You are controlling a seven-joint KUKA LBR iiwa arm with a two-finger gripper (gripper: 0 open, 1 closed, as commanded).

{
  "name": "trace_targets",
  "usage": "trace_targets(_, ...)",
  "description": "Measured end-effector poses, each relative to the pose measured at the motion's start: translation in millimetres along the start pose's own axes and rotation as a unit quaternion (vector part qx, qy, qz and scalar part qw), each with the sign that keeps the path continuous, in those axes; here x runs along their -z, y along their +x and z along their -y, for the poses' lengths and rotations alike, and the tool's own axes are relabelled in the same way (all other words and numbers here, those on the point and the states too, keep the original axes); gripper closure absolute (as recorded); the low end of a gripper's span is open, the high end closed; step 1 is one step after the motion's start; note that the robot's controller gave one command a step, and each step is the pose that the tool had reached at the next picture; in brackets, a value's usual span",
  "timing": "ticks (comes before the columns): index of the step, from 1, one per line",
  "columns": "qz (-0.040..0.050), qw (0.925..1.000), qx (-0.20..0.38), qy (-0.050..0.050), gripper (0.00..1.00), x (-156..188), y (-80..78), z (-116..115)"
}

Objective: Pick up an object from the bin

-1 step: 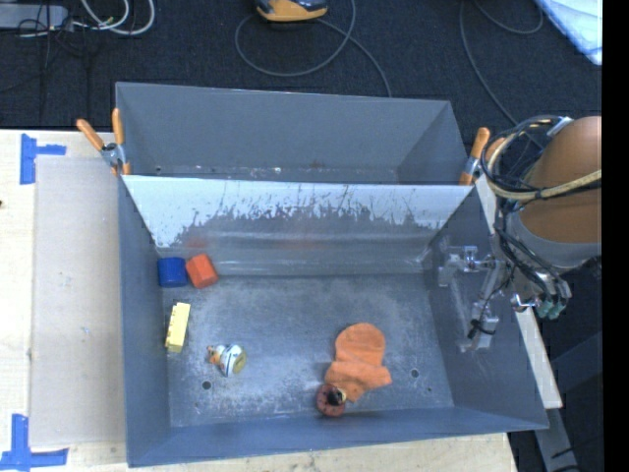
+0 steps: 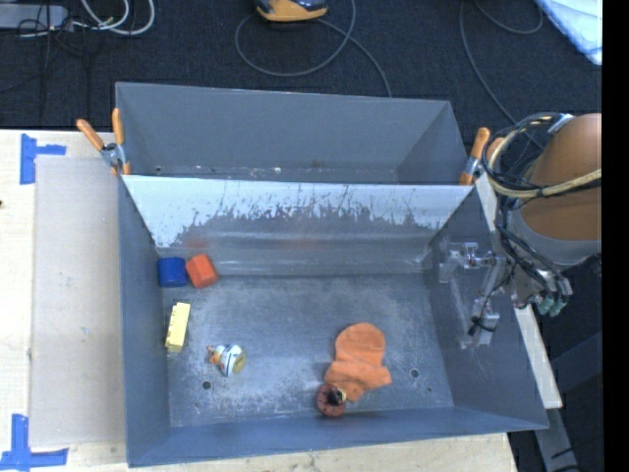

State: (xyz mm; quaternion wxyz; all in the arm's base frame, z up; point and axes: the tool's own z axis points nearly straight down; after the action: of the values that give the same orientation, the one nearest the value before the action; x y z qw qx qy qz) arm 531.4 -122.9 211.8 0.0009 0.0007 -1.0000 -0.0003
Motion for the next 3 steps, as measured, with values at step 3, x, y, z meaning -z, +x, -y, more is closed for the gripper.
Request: trace_targets(3, 0.0000, 0.9823, 0.187, 0.000, 0.00, -81.0, 5.6, -99.4)
